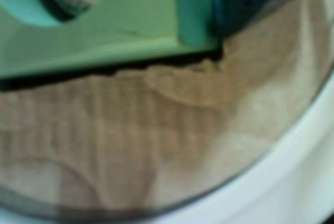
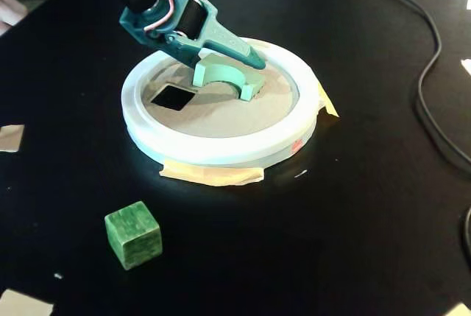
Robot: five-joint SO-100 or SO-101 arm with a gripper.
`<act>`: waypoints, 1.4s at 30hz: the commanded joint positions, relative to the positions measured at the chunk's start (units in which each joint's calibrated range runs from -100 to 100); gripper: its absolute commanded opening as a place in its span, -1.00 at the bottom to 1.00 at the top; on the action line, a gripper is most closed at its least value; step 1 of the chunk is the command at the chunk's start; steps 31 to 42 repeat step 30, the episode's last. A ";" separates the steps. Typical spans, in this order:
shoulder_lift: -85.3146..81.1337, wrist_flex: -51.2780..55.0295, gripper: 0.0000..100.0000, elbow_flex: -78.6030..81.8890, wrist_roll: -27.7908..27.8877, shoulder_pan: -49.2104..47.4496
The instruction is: Pick up the U shape block and drop it in corresponding U shaped hole
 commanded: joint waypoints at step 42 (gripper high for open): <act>-88.25 35.28 1.00 38.92 22.56 37.64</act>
